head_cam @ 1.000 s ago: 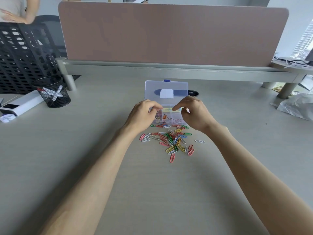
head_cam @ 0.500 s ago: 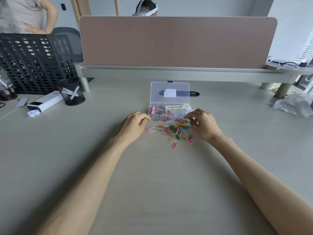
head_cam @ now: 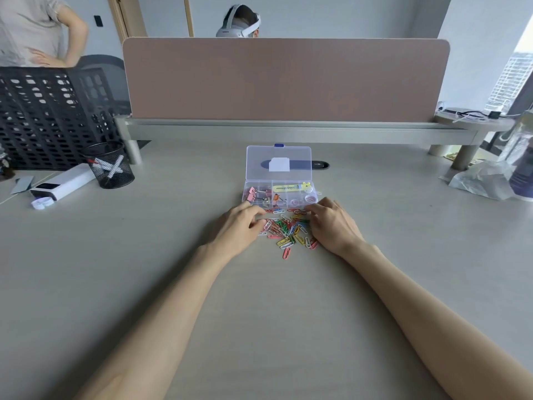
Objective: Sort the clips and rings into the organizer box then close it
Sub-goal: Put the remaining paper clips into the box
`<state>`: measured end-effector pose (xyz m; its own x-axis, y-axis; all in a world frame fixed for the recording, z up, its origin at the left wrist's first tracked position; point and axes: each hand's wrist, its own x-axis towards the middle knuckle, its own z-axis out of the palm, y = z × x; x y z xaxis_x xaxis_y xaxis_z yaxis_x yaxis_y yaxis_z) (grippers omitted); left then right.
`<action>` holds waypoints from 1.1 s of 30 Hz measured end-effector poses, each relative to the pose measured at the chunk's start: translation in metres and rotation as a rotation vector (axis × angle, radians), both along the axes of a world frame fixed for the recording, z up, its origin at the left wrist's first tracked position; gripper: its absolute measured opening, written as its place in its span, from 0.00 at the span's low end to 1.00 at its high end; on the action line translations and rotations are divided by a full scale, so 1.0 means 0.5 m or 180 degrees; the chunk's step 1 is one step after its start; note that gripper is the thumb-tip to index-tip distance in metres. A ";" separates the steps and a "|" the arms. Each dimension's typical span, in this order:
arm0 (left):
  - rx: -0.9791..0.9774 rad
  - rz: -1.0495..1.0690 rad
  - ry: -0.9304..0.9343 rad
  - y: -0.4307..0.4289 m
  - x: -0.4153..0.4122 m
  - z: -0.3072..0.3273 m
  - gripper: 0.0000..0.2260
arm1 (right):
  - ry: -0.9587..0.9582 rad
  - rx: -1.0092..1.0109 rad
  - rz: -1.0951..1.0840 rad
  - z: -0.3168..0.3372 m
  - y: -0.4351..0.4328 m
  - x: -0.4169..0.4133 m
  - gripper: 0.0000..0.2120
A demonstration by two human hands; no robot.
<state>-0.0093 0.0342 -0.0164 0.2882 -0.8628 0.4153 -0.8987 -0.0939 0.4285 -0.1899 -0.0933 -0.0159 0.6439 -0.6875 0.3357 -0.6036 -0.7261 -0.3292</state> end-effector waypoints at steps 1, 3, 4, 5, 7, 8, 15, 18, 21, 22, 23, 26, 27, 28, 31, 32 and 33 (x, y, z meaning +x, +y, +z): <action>-0.0032 0.0023 0.0002 -0.002 0.000 -0.001 0.09 | 0.0017 -0.0044 0.0034 -0.001 0.000 -0.001 0.16; -0.0080 0.0193 -0.0015 -0.003 0.005 -0.006 0.10 | 0.0063 -0.0150 0.0125 -0.003 -0.001 -0.003 0.18; -0.0076 0.0324 -0.0067 -0.004 0.008 -0.008 0.10 | 0.0076 -0.0182 0.0169 -0.005 -0.002 -0.003 0.18; -0.0049 0.0452 -0.0153 -0.005 0.011 -0.010 0.11 | 0.0083 -0.0189 0.0209 -0.006 -0.003 -0.003 0.18; 0.0015 0.0571 -0.0334 -0.008 0.012 -0.014 0.13 | 0.0110 -0.0187 0.0321 -0.008 -0.007 0.000 0.18; 0.0032 0.0558 -0.0379 -0.011 0.013 -0.016 0.13 | 0.0135 -0.0195 0.0397 -0.010 -0.010 0.002 0.18; 0.0002 0.0253 -0.0302 -0.021 0.018 -0.020 0.11 | 0.0197 -0.0304 0.0691 -0.011 -0.019 0.030 0.23; 0.0077 0.0168 -0.0237 -0.031 0.017 -0.018 0.11 | 0.0309 -0.0287 0.0778 -0.005 -0.014 0.040 0.25; 0.0135 0.0074 -0.0213 -0.034 0.017 -0.018 0.13 | 0.0324 -0.0204 0.0882 -0.003 -0.013 0.039 0.28; 0.0134 0.0055 -0.0199 -0.034 0.018 -0.019 0.13 | 0.0324 -0.0187 0.0908 -0.003 -0.014 0.038 0.29; 0.0122 0.0027 -0.0176 -0.034 0.019 -0.020 0.13 | 0.0314 -0.0184 0.0915 -0.003 -0.015 0.038 0.29; 0.0100 -0.0034 -0.0138 -0.032 0.022 -0.022 0.11 | 0.0314 -0.0206 0.0902 -0.005 -0.018 0.040 0.31; 0.0075 -0.0051 -0.0111 -0.032 0.022 -0.021 0.10 | 0.0342 -0.0203 0.0913 -0.007 -0.017 0.040 0.31; 0.0028 -0.0072 -0.0069 -0.031 0.020 -0.019 0.10 | 0.0367 -0.0187 0.0931 -0.008 -0.017 0.041 0.31; -0.0042 -0.0072 -0.0021 -0.025 0.016 -0.012 0.11 | 0.0344 -0.0083 0.0968 -0.008 -0.018 0.041 0.31; -0.0013 -0.0018 -0.0078 -0.025 0.016 -0.011 0.12 | 0.0320 -0.0048 0.0982 -0.007 -0.018 0.040 0.30; 0.0049 0.0051 -0.0162 -0.026 0.015 -0.011 0.13 | 0.0319 -0.0026 0.0998 -0.006 -0.018 0.039 0.30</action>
<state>-0.0016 0.0211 -0.0218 0.2809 -0.8647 0.4165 -0.9176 -0.1148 0.3806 -0.1704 -0.1024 -0.0190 0.8538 -0.4482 0.2648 -0.3794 -0.8841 -0.2729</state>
